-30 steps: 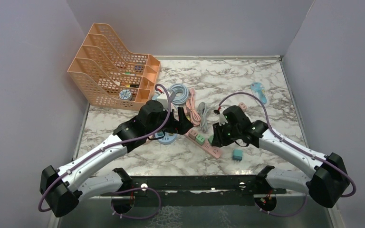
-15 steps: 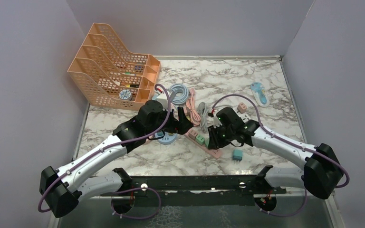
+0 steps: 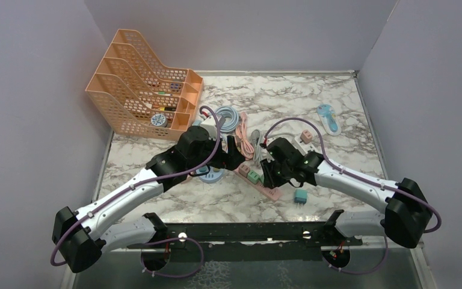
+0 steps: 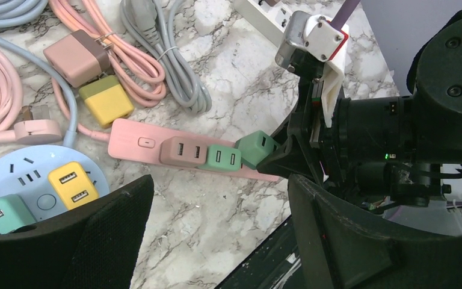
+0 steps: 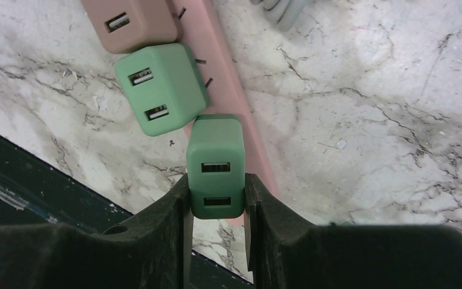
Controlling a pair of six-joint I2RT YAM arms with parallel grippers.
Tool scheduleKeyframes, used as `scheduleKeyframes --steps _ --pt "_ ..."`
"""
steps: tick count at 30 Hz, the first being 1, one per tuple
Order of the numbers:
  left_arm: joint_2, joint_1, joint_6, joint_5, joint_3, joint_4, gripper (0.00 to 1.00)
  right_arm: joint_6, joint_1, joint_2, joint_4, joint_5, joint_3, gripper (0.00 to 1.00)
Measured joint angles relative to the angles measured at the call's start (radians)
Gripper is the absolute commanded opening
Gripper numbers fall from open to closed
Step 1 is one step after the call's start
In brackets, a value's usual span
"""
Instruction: Insert the plug
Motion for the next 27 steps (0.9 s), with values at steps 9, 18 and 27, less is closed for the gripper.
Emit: scheduleKeyframes --steps 9,18,27 --pt "0.001 0.000 0.008 0.000 0.006 0.000 0.83 -0.040 0.000 0.034 -0.001 0.011 0.029 0.01" --pt "-0.015 0.002 0.008 0.000 0.006 0.000 0.83 -0.032 0.003 0.031 -0.010 0.004 0.035 0.01" --pt "-0.018 0.005 0.008 0.000 0.006 0.000 0.83 -0.019 0.029 0.021 -0.041 -0.024 0.034 0.01"
